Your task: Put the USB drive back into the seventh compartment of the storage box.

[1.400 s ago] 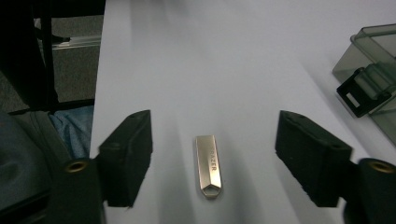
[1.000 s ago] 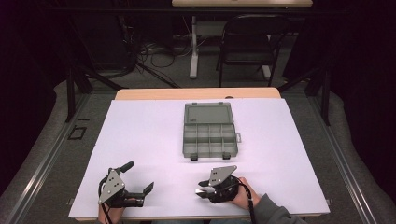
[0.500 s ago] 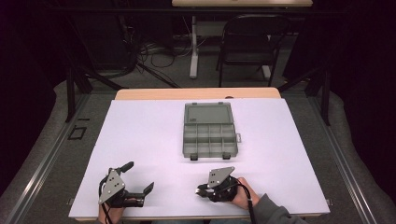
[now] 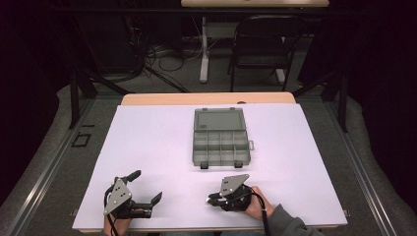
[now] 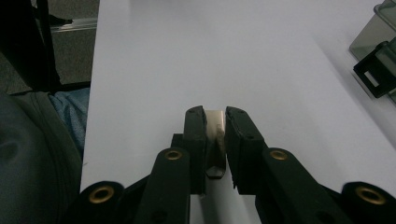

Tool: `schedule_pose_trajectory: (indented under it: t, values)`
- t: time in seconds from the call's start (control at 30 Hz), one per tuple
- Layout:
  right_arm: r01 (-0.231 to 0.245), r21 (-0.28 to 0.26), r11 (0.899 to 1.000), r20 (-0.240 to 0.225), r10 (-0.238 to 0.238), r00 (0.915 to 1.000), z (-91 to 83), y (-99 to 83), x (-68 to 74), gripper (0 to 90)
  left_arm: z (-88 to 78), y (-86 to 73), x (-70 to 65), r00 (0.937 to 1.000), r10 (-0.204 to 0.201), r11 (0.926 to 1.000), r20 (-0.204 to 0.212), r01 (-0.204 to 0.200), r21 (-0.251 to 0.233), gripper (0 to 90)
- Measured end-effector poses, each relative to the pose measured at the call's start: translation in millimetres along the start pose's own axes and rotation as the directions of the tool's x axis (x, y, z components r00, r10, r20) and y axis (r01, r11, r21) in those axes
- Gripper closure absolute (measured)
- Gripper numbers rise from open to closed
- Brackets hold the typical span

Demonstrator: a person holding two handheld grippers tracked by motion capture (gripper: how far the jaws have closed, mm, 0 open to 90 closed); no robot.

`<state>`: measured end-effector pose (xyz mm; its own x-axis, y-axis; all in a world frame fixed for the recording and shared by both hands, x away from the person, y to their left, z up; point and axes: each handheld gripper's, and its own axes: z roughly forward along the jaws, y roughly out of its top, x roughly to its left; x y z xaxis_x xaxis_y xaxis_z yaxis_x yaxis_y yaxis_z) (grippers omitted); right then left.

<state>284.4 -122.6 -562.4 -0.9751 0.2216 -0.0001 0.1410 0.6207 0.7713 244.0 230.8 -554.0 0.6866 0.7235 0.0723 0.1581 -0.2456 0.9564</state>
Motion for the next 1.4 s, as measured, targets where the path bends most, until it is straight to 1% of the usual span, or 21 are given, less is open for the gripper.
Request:
schedule_pose_trajectory:
  t: [0.57, 0.93, 1.4]
  values:
    - [0.014, -0.03, 0.999, 0.018, -0.013, 0.9998, -12.4, 6.3, 1.7, 79.4, 0.3, 0.0, 0.2, 1.0, 0.0, 1.0, 0.0, 0.0, 0.001, 0.0]
    - [0.018, -0.036, 0.999, 0.025, -0.017, 0.9996, -18.3, 8.4, 2.9, 79.4, -0.1, 0.3, 0.2, 1.0, 0.003, 1.0, -0.004, -0.003, 0.001, 0.0]
    - [0.019, -0.06, 0.998, 0.056, -0.015, 0.9983, -32.0, 9.7, 0.0, 79.5, -0.3, 0.7, -0.3, 0.9999, 0.008, 1.0, -0.007, -0.008, -0.002, 0.0]
